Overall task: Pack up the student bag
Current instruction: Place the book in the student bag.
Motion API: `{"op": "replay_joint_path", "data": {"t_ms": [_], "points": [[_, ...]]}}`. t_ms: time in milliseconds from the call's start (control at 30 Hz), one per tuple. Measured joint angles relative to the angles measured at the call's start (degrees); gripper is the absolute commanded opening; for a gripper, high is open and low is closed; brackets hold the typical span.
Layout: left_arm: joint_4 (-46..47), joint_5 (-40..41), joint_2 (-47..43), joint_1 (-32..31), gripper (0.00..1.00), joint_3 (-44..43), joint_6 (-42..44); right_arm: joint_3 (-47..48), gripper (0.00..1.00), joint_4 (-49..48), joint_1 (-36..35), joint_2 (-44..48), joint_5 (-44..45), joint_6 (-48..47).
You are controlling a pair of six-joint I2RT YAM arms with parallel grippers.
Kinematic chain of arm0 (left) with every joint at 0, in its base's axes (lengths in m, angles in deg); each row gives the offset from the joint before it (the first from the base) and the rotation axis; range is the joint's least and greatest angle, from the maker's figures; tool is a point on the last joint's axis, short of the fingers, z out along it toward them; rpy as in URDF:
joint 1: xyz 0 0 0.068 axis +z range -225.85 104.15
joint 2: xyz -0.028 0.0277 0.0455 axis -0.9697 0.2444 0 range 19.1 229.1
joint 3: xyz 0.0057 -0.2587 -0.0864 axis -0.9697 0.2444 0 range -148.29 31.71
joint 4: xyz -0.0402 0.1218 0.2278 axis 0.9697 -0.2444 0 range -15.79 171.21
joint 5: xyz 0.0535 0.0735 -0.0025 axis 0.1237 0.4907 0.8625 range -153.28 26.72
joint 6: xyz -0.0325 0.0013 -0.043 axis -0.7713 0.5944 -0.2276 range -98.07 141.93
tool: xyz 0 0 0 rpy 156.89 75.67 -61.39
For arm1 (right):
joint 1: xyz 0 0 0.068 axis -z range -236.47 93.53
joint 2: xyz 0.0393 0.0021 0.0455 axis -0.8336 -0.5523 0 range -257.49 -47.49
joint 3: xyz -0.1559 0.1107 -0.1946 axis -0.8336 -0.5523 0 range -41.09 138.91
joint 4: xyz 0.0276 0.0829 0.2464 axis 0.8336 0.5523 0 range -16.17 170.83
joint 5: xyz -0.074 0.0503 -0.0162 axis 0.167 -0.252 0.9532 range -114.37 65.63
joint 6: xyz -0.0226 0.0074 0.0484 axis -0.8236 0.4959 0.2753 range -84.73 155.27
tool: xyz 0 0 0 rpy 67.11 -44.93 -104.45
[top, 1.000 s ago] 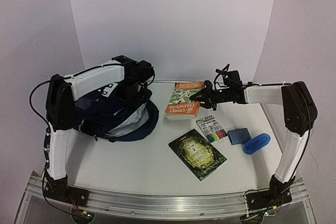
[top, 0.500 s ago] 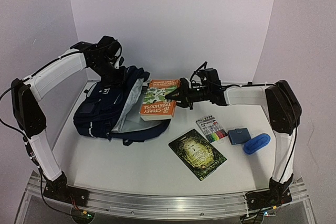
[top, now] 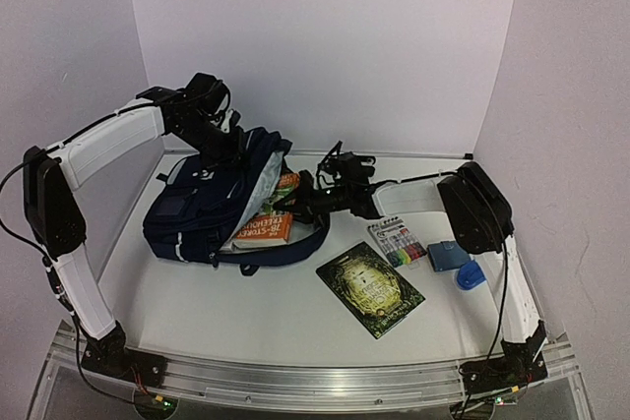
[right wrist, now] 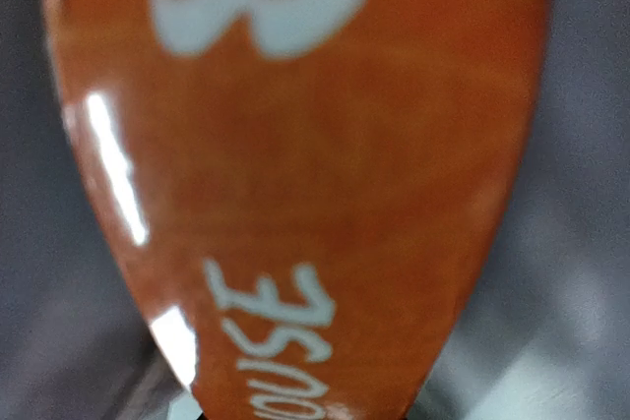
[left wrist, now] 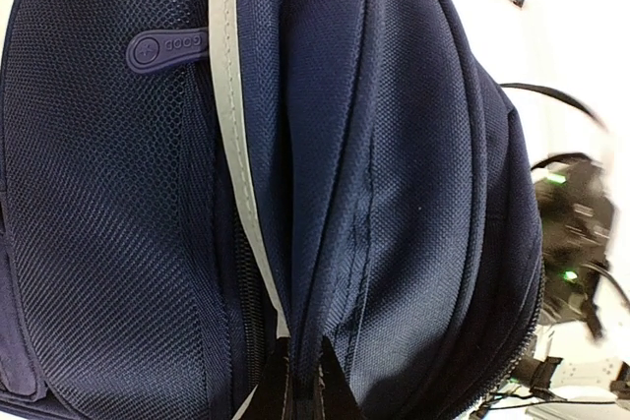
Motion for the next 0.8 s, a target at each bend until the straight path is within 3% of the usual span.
{"op": "replay_joint_path", "data": {"t_ms": [100,267,333,600,667,733,800], "points": [[0.26,-0.55,-0.22,0.0,0.0,0.25,-0.42,1.02,0.38,6.37,-0.01,-1.97,3.14,-4.61],[0.41,-0.74,-0.97,0.12,0.0,0.38,-0.6,5.28,0.84,15.87,-0.02,-2.17,9.4,-12.92],[0.47,-0.73,-1.34,0.2,0.0,0.63,-0.6,7.38,0.91,19.31,-0.01,-2.1,12.28,-16.27],[1.02,-0.95,-1.75,0.22,0.0,1.41,-0.58,9.08,0.85,29.04,-0.08,2.5,22.59,-27.77],[1.04,-0.97,-1.77,0.22,0.0,1.49,-0.58,9.08,0.75,30.29,0.23,4.3,25.31,-30.78],[1.08,-1.03,-1.77,0.22,0.0,1.53,-0.57,9.08,0.58,30.85,0.57,6.03,27.5,-34.17],[1.11,-1.19,-1.77,0.22,0.0,1.54,-0.56,9.05,0.53,31.17,0.83,7.46,29.12,-36.94]]}}
